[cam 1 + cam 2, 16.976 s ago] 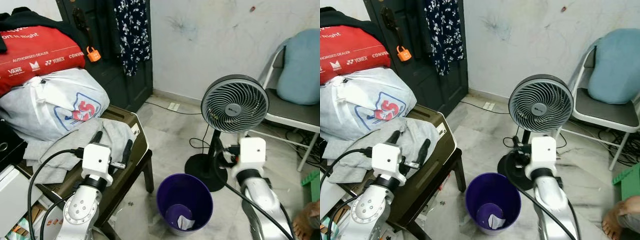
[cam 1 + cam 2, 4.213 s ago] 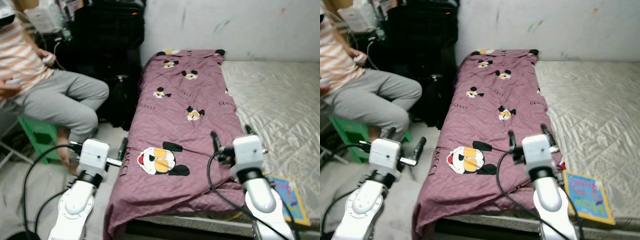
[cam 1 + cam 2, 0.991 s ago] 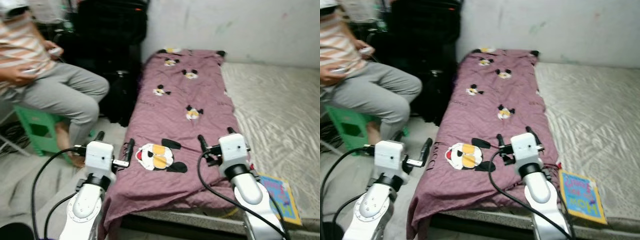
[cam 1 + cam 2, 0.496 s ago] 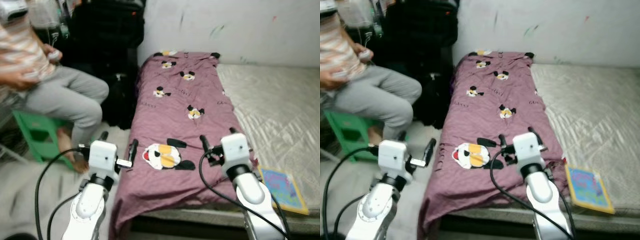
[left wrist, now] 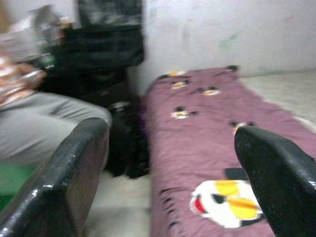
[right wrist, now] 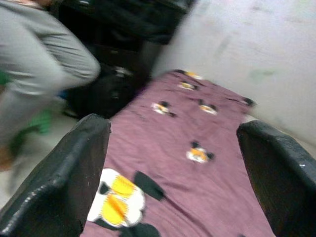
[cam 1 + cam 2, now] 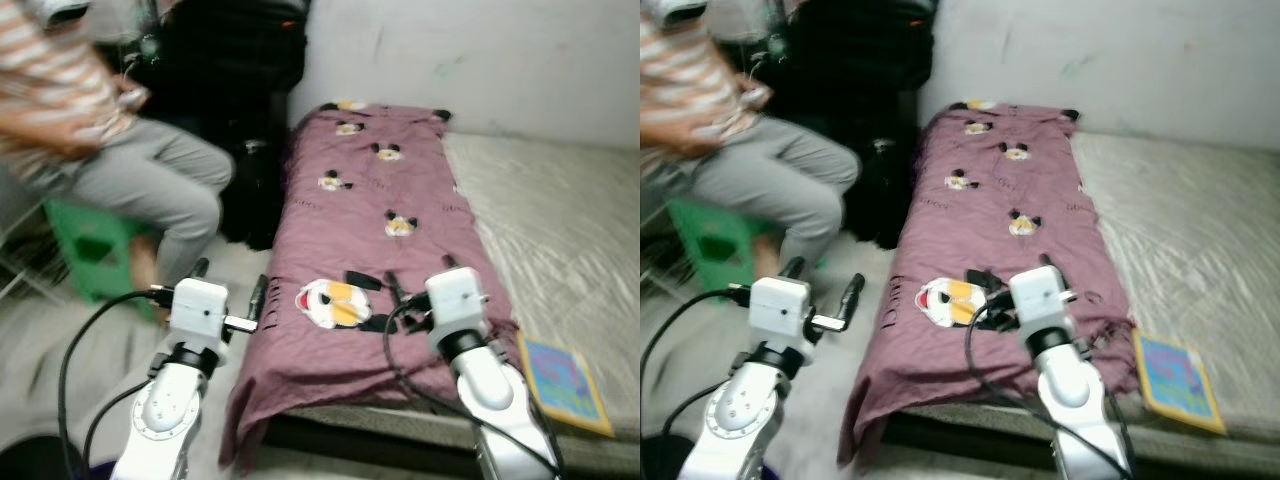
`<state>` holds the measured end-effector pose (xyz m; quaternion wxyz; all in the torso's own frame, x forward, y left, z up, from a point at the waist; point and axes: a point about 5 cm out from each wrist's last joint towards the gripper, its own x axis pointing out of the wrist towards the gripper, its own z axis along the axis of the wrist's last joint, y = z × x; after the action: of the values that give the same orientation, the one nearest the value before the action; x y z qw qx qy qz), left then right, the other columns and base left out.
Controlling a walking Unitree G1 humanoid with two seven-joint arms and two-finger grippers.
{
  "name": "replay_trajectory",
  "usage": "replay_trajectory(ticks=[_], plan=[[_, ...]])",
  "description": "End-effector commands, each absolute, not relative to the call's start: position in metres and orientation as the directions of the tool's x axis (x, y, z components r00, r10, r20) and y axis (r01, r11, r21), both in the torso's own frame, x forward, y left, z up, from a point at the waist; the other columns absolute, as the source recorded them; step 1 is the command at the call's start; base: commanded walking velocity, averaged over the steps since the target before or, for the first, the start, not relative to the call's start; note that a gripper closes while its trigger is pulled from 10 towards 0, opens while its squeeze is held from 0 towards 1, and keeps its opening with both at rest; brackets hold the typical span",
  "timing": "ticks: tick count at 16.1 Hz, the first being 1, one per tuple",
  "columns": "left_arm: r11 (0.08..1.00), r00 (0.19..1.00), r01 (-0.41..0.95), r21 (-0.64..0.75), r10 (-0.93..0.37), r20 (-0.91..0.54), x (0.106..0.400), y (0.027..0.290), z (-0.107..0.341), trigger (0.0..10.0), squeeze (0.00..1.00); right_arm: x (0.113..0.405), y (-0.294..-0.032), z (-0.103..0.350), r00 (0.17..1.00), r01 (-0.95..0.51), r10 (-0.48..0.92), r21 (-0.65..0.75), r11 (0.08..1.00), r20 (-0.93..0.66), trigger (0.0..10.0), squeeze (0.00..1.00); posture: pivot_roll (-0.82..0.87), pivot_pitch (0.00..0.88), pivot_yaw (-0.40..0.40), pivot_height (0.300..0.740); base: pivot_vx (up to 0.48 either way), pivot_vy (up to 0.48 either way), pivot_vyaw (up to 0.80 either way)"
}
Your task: Clean up the room
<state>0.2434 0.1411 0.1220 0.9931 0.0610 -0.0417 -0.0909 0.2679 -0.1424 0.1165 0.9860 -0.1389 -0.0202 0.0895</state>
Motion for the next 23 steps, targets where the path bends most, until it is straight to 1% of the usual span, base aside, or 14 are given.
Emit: replay_trajectory(ticks=[1,6,12,15,17,19,23], plan=[[0.974,0.979,0.182,0.133,-0.192,0.072,0.244,0.1388,0.1225,10.0,0.0,0.2703,-0.1454,0.1223,0.984,-0.159,0.177,-0.294,0.943,0.035,10.0,0.0,-0.01,0.015,-0.007,0.74,0.0,-0.3,0.0],[0.974,0.978,0.186,0.131,-0.197,0.075,0.2448,0.1375,0.1226,10.0,0.0,0.2712,-0.1457,0.1217,0.984,-0.16,0.177,-0.295,0.942,0.033,10.0,0.0,-0.01,0.011,-0.007,0.74,0.0,-0.283,0.0],[0.974,0.975,0.194,0.117,-0.204,0.084,0.2456,0.1362,0.1231,10.0,0.0,0.2728,-0.1465,0.1212,0.984,-0.158,0.175,-0.291,0.944,0.034,10.0,0.0,-0.01,0.005,-0.008,0.74,0.0,0.0,0.0],[0.965,0.964,0.231,0.121,-0.244,0.107,0.2445,0.1324,0.126,10.0,0.0,0.2737,-0.1471,0.12,0.985,-0.155,0.17,-0.28,0.947,0.028,10.0,0.0,0.0,0.0,-0.007,0.74,0.0,0.0,0.0],[0.96,0.956,0.26,0.107,-0.271,0.112,0.2425,0.1302,0.1265,10.0,0.0,0.2737,-0.1477,0.1197,0.986,-0.154,0.167,-0.271,0.95,0.026,10.0,0.0,0.0,0.0,-0.007,0.74,0.262,0.0,-0.8],[0.96,0.957,0.256,0.112,-0.269,0.113,0.2431,0.1305,0.1265,10.0,0.0,0.2742,-0.1472,0.1198,0.985,-0.155,0.169,-0.273,0.949,0.028,10.0,0.0,0.0,0.0,-0.008,0.74,0.324,0.0,-0.67],[0.958,0.954,0.262,0.113,-0.275,0.116,0.2436,0.1304,0.1265,10.0,0.0,0.2749,-0.1469,0.12,0.985,-0.155,0.17,-0.275,0.949,0.031,10.0,0.0,0.0,0.0,-0.007,0.74,0.325,0.0,-0.1]])
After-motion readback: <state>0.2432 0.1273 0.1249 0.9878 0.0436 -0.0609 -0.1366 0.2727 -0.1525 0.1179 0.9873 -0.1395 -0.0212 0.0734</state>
